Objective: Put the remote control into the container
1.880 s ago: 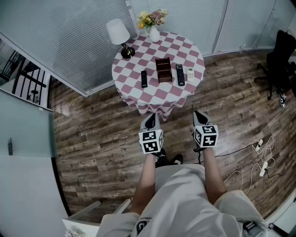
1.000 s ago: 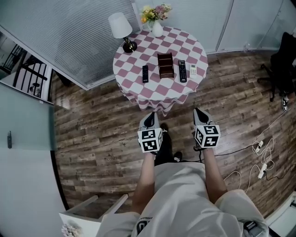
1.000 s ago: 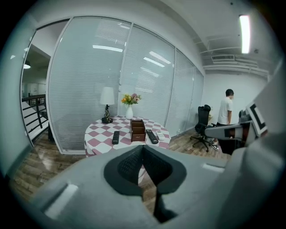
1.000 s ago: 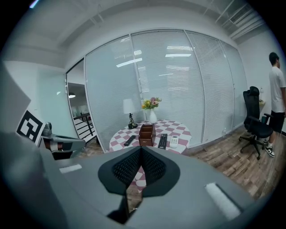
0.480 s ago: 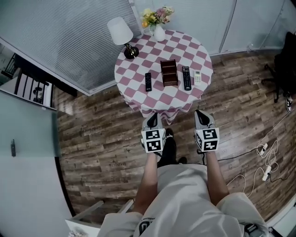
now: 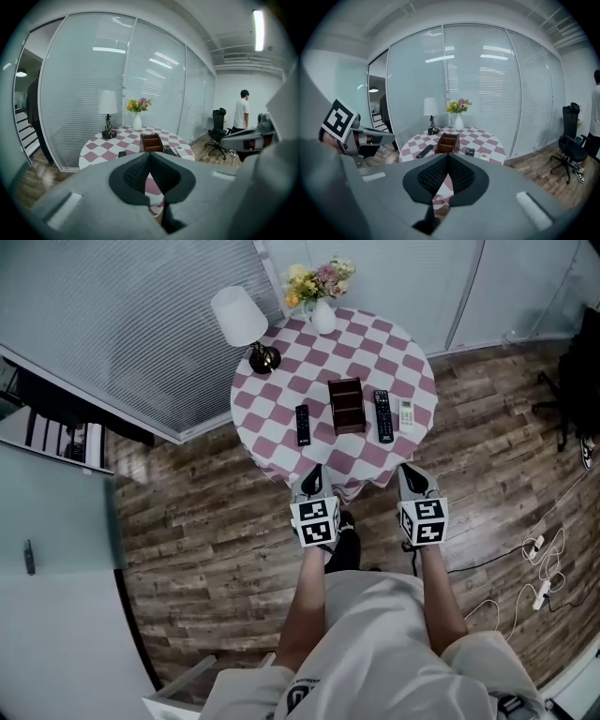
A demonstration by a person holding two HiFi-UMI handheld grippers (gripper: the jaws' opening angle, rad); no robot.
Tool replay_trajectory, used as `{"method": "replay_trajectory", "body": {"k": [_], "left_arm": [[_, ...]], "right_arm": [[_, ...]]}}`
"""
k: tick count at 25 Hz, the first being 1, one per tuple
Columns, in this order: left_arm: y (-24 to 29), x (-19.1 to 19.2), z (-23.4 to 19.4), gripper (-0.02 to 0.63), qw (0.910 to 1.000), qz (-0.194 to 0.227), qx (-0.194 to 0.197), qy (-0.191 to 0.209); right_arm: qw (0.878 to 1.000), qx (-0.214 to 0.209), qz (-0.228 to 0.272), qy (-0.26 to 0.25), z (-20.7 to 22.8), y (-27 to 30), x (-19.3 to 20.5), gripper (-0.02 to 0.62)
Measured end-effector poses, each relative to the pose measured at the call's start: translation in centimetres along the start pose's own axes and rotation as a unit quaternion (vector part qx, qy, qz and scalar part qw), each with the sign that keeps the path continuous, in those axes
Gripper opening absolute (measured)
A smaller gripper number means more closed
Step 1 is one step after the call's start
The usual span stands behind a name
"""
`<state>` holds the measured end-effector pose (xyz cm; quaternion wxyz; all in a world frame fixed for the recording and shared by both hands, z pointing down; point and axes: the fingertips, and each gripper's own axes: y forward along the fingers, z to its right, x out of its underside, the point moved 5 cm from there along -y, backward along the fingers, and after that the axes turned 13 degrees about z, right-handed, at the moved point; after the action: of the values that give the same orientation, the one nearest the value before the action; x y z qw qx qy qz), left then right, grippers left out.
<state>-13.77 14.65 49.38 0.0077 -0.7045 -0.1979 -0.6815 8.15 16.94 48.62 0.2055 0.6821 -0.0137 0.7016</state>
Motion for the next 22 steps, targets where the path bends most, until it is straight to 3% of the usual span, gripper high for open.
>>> {"method": "replay_trajectory", "body": {"k": [9,17,22], "left_arm": [[7.7,-1.8,-3.6,0.005,0.9997,-0.014,0.018,0.01],[12.9,-1.4,-6.6,0.005,0.9991,-0.037,0.018,-0.011],[14.7,-0.3,-7.7,0.005,0.9978,-0.063,0.012,-0.018]], "right_arm": [[1.0,-0.01,-0.017,0.006,0.3,7.9,-1.4,0.002],[0.998,0.057,-0.009,0.022,1.5,12.6,-2.4,0.002],[0.997,0.07,-0.022,0.019,2.3,14.3,-2.4,0.002]]}}
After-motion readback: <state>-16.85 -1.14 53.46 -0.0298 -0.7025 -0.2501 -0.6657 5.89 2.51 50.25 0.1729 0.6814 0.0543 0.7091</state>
